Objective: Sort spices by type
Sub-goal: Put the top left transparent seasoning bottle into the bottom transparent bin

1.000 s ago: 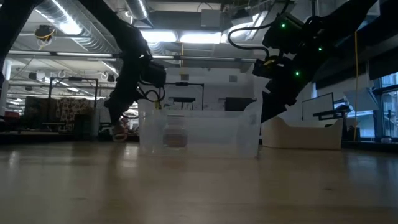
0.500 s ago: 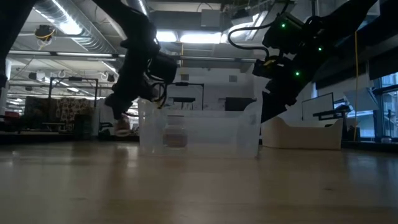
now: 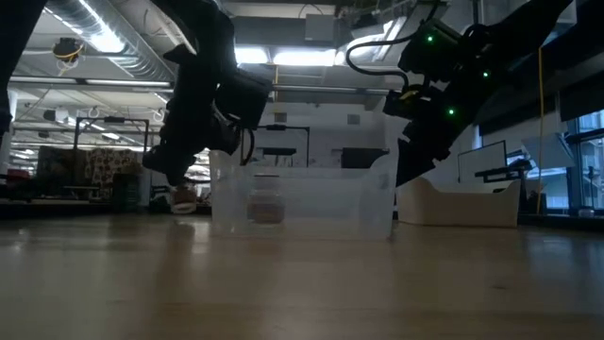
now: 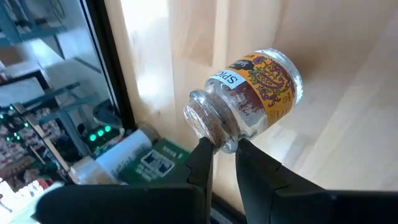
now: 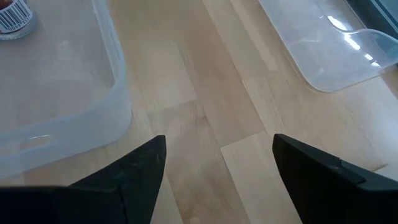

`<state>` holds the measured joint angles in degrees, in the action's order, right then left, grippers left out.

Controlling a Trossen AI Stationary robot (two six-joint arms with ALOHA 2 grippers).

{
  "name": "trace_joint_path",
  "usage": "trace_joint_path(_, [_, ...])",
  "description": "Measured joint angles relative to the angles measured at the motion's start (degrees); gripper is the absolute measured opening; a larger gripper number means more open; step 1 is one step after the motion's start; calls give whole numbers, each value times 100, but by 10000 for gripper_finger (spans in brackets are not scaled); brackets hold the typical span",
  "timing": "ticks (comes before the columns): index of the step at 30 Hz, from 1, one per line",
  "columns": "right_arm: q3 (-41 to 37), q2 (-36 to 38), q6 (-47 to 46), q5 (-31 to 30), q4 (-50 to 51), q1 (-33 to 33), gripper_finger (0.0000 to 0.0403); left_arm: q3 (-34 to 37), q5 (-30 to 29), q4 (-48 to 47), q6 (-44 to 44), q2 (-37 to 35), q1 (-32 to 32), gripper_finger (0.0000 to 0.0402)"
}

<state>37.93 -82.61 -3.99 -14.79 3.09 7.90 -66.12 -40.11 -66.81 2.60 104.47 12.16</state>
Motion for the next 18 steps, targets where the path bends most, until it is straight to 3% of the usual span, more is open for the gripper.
trace_joint_path(18, [0,0,-20,-55,-2,0,293,506,-167,192,73,-2,-551,45])
